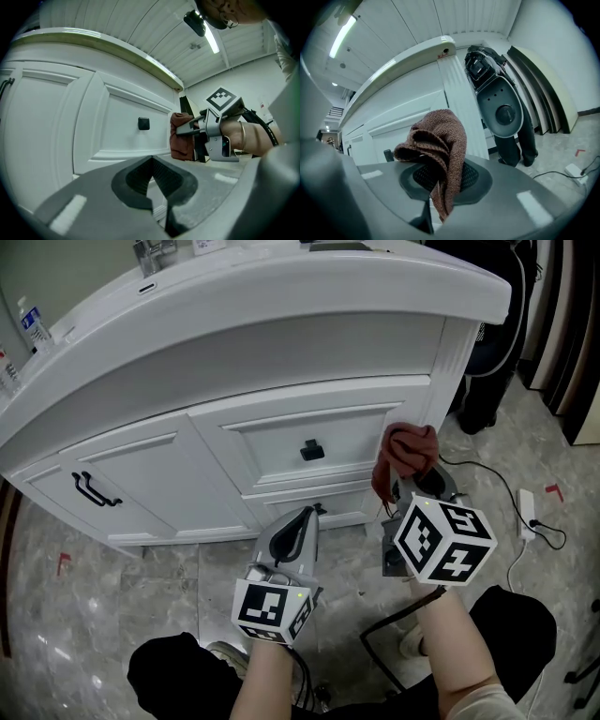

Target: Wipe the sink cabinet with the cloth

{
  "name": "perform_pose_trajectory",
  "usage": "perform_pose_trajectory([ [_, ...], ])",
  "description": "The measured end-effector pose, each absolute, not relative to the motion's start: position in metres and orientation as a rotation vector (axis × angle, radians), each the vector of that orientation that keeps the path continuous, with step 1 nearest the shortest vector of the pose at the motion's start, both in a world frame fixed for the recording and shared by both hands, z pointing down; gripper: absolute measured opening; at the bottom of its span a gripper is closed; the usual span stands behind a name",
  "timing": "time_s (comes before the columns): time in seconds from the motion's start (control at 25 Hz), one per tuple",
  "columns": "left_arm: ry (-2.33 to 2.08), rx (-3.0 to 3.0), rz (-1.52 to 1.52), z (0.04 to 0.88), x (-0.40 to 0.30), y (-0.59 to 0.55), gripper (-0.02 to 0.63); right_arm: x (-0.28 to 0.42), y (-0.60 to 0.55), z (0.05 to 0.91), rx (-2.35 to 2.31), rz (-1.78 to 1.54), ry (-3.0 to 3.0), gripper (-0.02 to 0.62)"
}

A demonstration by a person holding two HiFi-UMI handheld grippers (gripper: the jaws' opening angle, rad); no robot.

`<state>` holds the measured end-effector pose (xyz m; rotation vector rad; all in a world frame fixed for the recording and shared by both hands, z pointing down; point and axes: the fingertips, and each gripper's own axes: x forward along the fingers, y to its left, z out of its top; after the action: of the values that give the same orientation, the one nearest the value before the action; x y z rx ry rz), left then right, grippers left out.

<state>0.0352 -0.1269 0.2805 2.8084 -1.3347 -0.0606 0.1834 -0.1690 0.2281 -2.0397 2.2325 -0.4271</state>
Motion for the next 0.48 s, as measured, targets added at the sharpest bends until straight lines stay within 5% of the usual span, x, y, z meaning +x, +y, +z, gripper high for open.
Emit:
perform_pose_trajectory([
  [0.24,-1.395,2.759,-0.080,0.282,0.009,-0.128,0.000,0.195,-0.161,0.239,-2.126,-0.408,2.126,0.081],
  [0.48,-1.503,2.680,-0.080,0.288,-0.029,-0.130,0.000,0.109,-0.160,0.277,-1.950,-0.461,2.356,0.081],
])
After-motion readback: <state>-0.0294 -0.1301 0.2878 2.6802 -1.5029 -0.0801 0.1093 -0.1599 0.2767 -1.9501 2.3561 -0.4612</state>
